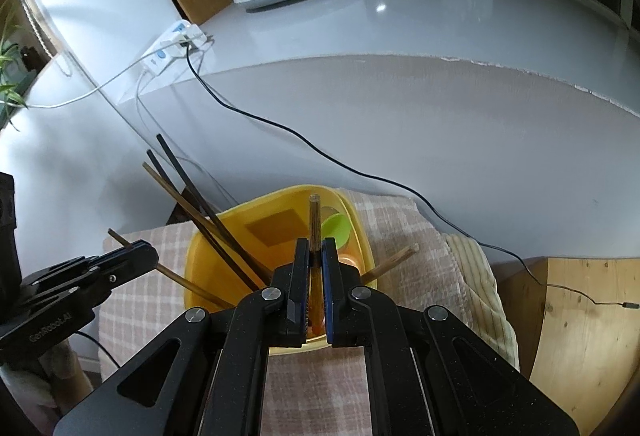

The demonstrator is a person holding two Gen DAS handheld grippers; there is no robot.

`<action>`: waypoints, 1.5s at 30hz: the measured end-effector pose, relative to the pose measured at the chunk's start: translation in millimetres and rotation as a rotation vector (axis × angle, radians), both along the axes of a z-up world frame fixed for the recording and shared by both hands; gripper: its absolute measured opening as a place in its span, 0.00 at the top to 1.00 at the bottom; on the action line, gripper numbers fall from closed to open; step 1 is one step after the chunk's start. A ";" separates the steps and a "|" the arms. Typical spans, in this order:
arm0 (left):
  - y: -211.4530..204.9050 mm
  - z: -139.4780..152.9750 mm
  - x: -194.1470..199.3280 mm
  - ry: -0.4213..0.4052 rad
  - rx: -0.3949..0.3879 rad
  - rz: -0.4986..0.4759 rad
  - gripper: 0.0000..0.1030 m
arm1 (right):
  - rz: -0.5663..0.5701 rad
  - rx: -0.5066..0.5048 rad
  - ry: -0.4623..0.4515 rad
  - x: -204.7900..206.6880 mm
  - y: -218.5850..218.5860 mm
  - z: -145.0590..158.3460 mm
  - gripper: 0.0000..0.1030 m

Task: Organize utensils
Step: 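Lower both chopsticks into the yellow container and open both tools, then move both tools back down to the last chopsticks on the cloth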

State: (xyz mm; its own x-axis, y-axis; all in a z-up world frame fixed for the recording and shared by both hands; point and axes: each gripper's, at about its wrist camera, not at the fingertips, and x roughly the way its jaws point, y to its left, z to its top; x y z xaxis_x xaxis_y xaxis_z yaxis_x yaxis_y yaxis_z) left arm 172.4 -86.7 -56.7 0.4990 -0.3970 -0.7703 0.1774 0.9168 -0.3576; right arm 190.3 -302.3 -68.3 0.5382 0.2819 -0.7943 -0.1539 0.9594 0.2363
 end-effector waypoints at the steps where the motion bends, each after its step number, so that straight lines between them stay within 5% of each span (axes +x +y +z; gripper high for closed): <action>1: 0.1 -0.6 0.0 0.002 0.000 0.001 0.97 | -0.001 0.000 0.003 -0.2 -0.3 -0.8 0.96; 17: 1.9 -7.5 -1.7 0.046 0.005 0.010 0.97 | -0.004 -0.030 0.019 -5.0 -0.3 -3.3 0.94; 22: 4.0 -5.7 -6.9 0.042 0.006 0.019 0.69 | -0.008 -0.047 0.020 -9.1 -3.3 -3.5 0.85; 30: 8.7 -0.1 -13.3 0.042 0.008 0.033 0.68 | -0.005 -0.053 -0.030 -22.3 -2.7 7.3 0.69; 45: 32.2 17.7 -38.7 0.012 -0.001 0.086 0.68 | 0.028 -0.019 -0.099 -52.7 4.4 32.5 0.69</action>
State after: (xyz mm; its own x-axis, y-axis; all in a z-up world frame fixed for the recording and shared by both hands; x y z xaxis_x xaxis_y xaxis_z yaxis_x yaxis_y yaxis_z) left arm 133.7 -54.5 -39.1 0.5222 -0.3537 -0.7760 0.0942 0.9283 -0.3597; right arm 137.5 -297.9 -35.8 0.6067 0.2831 -0.7428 -0.2021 0.9587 0.2004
